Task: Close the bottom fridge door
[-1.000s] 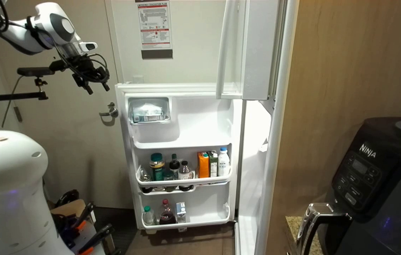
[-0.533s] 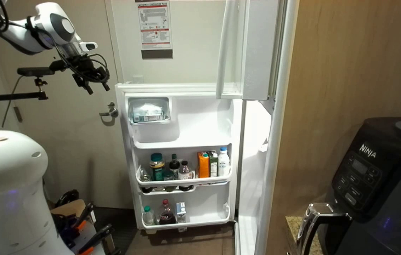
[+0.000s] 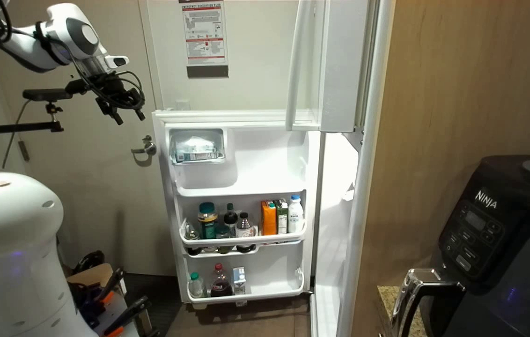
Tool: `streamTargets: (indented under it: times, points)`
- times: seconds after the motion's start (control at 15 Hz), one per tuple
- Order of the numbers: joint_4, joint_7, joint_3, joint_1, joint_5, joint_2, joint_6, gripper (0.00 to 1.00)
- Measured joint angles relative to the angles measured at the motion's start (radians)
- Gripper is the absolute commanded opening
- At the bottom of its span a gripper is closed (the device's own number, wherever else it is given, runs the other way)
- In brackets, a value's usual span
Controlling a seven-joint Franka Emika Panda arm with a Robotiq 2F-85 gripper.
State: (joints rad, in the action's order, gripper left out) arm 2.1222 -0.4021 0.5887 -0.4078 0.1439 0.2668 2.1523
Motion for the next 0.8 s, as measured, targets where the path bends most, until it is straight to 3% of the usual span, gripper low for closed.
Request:
streamTargets:
  times: [0.33,0.8]
  points:
    - [-0.016,0.0,0.0,0.004,0.0,-0.007,0.0,1.0]
    - [-0.137,0.001,0.0,0.024,0.068,-0.099,0.0,1.0]
